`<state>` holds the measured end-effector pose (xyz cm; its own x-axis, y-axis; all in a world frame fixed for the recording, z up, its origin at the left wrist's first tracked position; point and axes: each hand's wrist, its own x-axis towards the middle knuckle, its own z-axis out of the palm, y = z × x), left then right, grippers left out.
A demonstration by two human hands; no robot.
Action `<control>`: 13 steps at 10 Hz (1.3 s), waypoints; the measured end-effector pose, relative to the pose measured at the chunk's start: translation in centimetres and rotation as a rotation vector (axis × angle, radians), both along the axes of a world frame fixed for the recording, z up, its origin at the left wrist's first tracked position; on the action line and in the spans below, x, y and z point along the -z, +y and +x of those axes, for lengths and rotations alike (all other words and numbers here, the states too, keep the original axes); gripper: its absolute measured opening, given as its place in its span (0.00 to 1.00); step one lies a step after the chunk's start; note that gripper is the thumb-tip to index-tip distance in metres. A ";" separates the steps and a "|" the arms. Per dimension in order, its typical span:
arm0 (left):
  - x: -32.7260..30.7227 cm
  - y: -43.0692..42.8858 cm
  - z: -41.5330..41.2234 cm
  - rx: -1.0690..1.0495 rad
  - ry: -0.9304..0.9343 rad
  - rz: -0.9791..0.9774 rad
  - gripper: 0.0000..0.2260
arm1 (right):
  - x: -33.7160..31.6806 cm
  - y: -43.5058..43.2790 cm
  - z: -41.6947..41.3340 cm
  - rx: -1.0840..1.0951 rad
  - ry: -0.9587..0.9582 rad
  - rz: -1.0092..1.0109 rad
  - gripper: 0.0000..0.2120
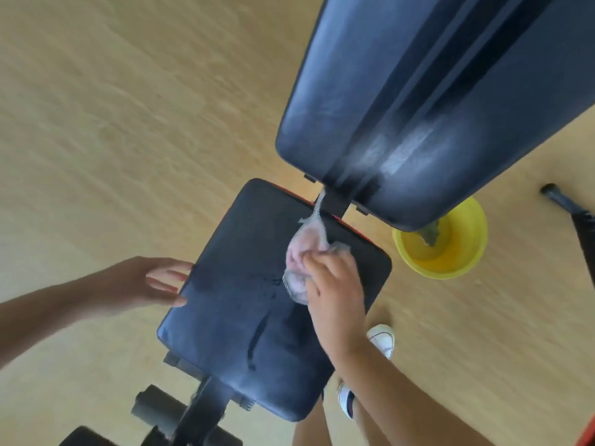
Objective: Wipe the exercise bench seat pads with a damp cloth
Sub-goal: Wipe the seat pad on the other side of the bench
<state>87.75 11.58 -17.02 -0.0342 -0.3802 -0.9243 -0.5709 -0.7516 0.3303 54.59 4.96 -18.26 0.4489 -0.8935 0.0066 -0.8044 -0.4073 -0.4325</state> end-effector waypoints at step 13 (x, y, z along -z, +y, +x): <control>1.1 10.9 -3.7 -0.768 -0.178 -0.210 0.05 | -0.8 -2.9 12.0 -0.128 -0.004 0.032 0.15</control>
<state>84.05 22.52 -18.12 0.4470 -0.4035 -0.7984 0.0215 -0.8874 0.4605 66.55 2.06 -17.50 0.5593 -0.8288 -0.0189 -0.7451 -0.4926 -0.4495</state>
